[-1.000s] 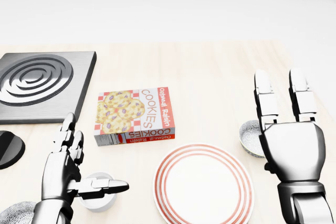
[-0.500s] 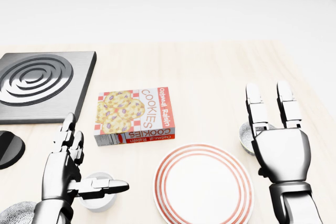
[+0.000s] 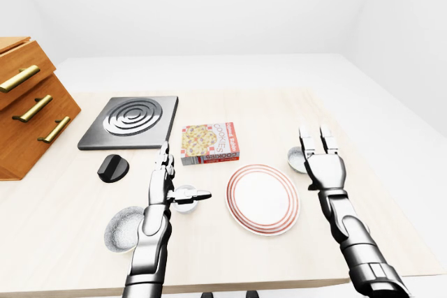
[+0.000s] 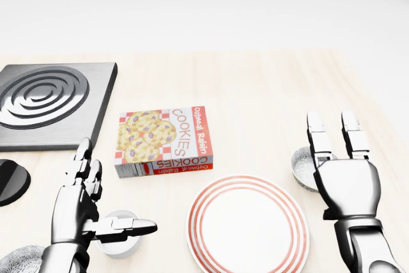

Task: Pick the akita bowl next to the plate and place it on the plate.

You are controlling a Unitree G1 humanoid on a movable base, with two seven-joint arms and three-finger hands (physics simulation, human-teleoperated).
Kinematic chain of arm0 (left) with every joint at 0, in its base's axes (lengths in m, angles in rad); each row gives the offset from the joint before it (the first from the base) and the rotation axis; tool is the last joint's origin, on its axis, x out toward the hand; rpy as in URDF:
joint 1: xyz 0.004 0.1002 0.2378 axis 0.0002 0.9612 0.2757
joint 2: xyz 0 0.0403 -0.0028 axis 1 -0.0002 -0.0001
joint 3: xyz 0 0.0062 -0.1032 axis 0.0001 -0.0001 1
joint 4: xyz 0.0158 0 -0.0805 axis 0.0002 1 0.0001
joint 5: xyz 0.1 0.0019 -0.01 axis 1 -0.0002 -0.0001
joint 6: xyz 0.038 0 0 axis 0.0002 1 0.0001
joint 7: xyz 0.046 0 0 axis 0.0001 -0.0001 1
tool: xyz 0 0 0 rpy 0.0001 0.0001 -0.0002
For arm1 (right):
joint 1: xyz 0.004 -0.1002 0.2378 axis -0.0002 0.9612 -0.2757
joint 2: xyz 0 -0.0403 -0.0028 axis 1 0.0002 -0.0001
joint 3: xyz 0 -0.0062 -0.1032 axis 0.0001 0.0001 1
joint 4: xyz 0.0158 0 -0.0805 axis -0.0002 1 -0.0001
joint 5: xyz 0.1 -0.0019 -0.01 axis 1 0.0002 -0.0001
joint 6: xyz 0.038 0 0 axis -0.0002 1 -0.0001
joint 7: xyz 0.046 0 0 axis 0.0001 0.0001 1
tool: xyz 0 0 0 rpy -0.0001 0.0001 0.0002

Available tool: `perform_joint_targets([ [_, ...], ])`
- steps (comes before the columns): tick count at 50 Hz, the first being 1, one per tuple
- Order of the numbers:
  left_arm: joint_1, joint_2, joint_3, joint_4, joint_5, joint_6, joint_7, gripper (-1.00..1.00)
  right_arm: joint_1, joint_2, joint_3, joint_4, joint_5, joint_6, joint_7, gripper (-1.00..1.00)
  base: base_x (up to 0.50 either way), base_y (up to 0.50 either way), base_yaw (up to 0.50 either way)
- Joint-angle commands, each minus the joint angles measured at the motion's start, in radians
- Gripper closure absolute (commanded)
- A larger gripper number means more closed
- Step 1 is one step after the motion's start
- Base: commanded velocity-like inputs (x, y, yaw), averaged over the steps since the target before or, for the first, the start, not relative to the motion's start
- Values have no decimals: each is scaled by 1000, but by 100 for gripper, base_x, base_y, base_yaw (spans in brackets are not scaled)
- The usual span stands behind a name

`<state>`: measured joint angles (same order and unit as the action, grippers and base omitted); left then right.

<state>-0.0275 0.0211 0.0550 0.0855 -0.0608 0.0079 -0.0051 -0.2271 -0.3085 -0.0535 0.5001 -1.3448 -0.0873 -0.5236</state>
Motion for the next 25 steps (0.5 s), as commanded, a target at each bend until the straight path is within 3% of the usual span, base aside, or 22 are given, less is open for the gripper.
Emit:
perform_joint_targets([
  [1, -2, 0, 0, 6, 0, -4, 1, -100, -54, -26, 19, 134, 1, 0, 0, -100, 0, 0, 0],
  [8, 0, -1, 0, 6, -4, 0, 0, -100, -107, -54, 27, 232, -2, 0, 0, -100, 0, 0, 0],
  [25, 1, -1, 0, 5, -4, -1, 1, -100, -132, -72, 30, 237, -3, 0, 0, -100, 0, 0, 0],
])
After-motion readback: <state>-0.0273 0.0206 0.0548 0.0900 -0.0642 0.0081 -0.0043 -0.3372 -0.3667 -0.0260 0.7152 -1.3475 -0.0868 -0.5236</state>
